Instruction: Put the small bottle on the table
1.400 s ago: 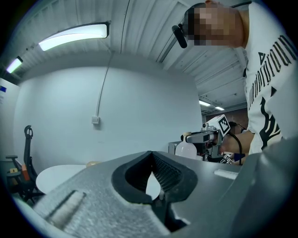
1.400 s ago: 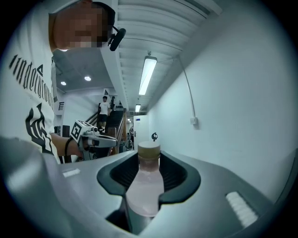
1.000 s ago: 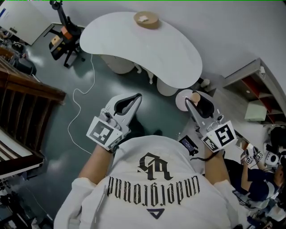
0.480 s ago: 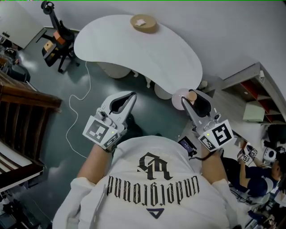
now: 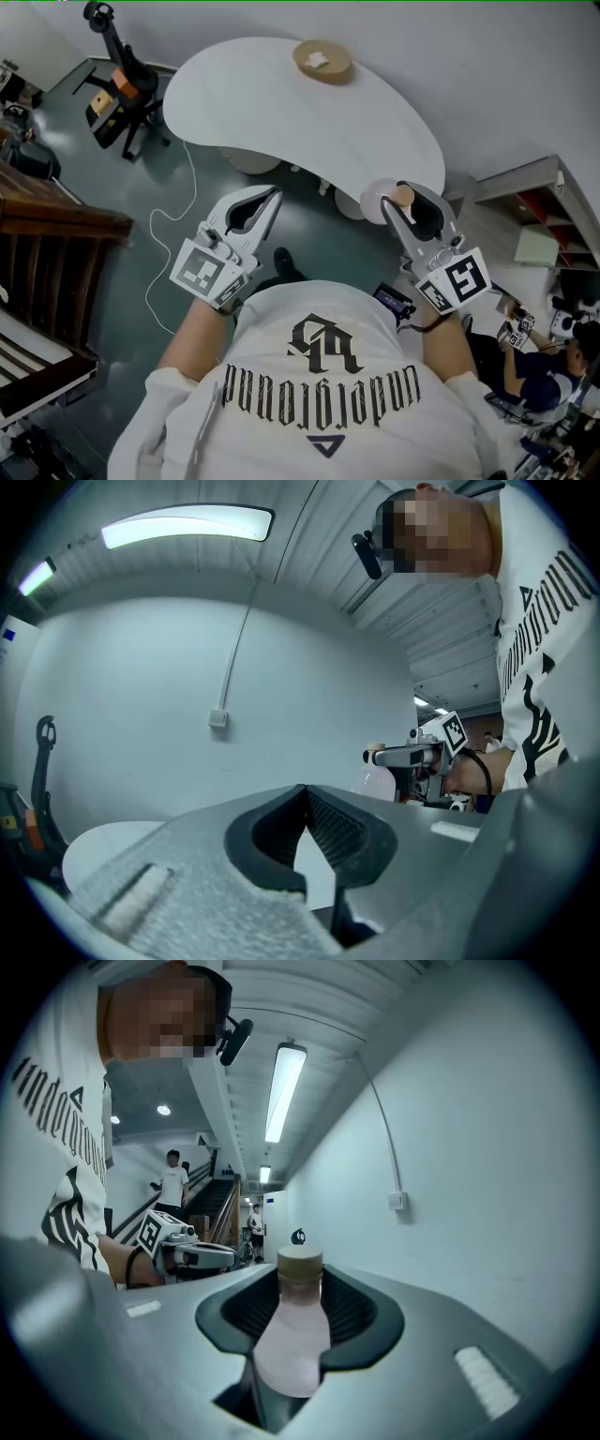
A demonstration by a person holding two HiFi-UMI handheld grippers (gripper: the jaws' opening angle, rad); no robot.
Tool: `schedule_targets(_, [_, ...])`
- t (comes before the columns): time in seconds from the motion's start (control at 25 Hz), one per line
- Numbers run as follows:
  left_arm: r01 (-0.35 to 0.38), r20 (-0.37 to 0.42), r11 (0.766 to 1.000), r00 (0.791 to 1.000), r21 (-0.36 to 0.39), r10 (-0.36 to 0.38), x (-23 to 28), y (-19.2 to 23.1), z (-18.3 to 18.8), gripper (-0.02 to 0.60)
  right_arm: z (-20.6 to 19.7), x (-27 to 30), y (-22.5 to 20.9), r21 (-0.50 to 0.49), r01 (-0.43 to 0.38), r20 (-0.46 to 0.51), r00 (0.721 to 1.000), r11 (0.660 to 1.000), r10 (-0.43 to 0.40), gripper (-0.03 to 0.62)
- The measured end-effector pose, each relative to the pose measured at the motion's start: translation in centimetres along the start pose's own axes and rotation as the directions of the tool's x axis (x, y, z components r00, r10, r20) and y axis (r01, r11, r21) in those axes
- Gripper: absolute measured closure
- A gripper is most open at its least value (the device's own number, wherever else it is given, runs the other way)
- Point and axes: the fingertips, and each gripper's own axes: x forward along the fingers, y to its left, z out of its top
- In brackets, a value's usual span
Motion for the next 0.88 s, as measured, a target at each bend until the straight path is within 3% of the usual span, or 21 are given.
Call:
schedule_targets(0.44, [0.036,-0.025,0.999,0.999,-0.002,-0.036,-0.9,9.5,-0.1,0.577,-0.1,8.5,-0.1,0.013,0.061,-0.020,0.998,0.998,-0.061,0.456])
schedule_targets(0.88, [0.047,-0.036,0.999,0.998,-0.018,-0.048,3.5,11.0,-1.1,0.575,-1.2,9.6,-4.3,0.023,0.074,-0.049,0.996,0.997,-0.072,0.456])
